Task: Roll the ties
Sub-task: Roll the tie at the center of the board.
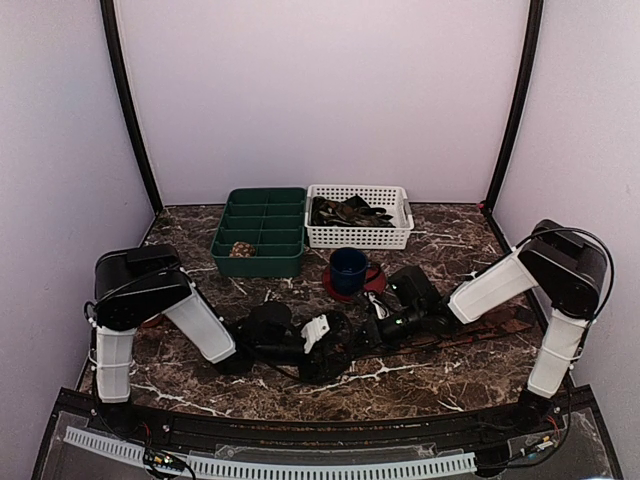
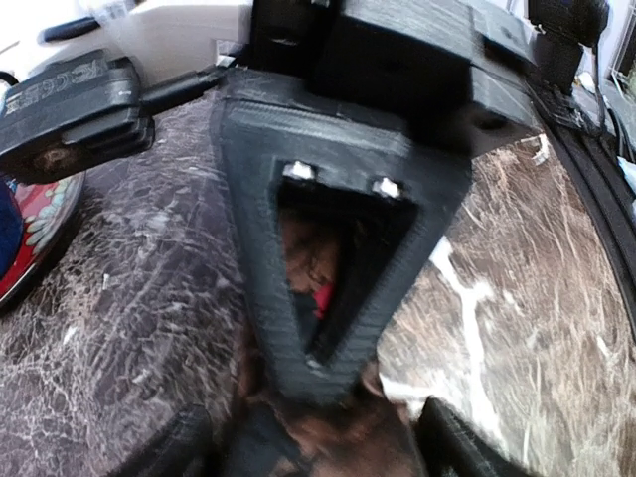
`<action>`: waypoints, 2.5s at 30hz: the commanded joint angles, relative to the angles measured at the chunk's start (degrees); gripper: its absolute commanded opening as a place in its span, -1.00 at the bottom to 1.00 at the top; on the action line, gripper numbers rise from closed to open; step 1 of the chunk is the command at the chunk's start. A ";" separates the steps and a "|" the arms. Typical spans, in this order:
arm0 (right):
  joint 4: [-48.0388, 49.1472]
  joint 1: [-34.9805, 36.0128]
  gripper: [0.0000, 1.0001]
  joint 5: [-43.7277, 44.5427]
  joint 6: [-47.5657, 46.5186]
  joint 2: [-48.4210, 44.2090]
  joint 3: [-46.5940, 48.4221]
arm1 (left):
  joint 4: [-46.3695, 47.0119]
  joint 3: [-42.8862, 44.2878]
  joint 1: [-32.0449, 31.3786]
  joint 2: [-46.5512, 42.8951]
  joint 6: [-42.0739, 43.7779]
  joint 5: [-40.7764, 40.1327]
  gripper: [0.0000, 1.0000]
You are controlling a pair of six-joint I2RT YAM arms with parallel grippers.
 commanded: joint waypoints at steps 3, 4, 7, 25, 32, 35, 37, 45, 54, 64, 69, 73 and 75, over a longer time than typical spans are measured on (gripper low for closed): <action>-0.94 0.22 -1.00 1.71 0.84 -0.53 -1.58 | -3.54 -1.55 -0.10 0.71 0.73 -0.46 -0.09; -0.73 0.37 -1.00 1.37 1.13 -0.84 -1.48 | -3.59 -3.00 0.02 0.01 1.10 -0.98 -0.19; -0.22 1.10 -1.00 0.48 2.10 -2.07 -0.63 | -4.21 -6.34 0.91 -2.29 1.47 0.01 -0.39; 0.65 3.01 -1.00 2.32 0.82 5.69 -0.99 | 16.40 -15.93 1.30 -5.42 -5.69 1.28 0.23; 1.00 3.10 -1.00 2.36 0.97 5.23 -1.04 | 21.63 -12.58 0.75 -1.96 -8.66 3.12 0.07; 1.98 3.09 -1.00 2.12 1.44 5.32 -1.41 | 20.35 -10.92 0.20 -1.55 -8.40 4.16 -0.07; 2.34 3.23 -1.00 1.98 1.67 5.41 -1.39 | 18.52 -9.22 -0.28 -1.05 -7.76 4.23 -0.15; 3.27 3.50 -1.00 1.50 2.01 5.59 -1.45 | 10.93 -4.43 -0.76 2.52 -5.06 2.75 -0.22; 5.30 3.68 -1.00 0.33 2.57 3.38 -2.01 | -0.98 -6.02 -0.81 3.82 0.64 -3.06 -0.25; 1.00 -0.78 -0.75 -1.42 0.92 -4.61 -2.79 | -13.45 -5.68 -0.81 3.63 2.86 -6.33 -0.35; -0.25 -0.94 -0.27 -2.56 1.72 -6.78 -0.89 | -16.09 -5.79 -0.89 2.79 3.85 -6.09 -0.36; -2.23 0.06 -0.25 -3.27 2.02 -5.68 1.72 | -16.88 -5.53 -0.89 2.57 4.22 -6.21 -0.36; -3.52 0.77 -0.25 -2.94 1.76 -4.84 2.72 | -17.01 -5.45 -0.89 2.57 4.24 -6.16 -0.36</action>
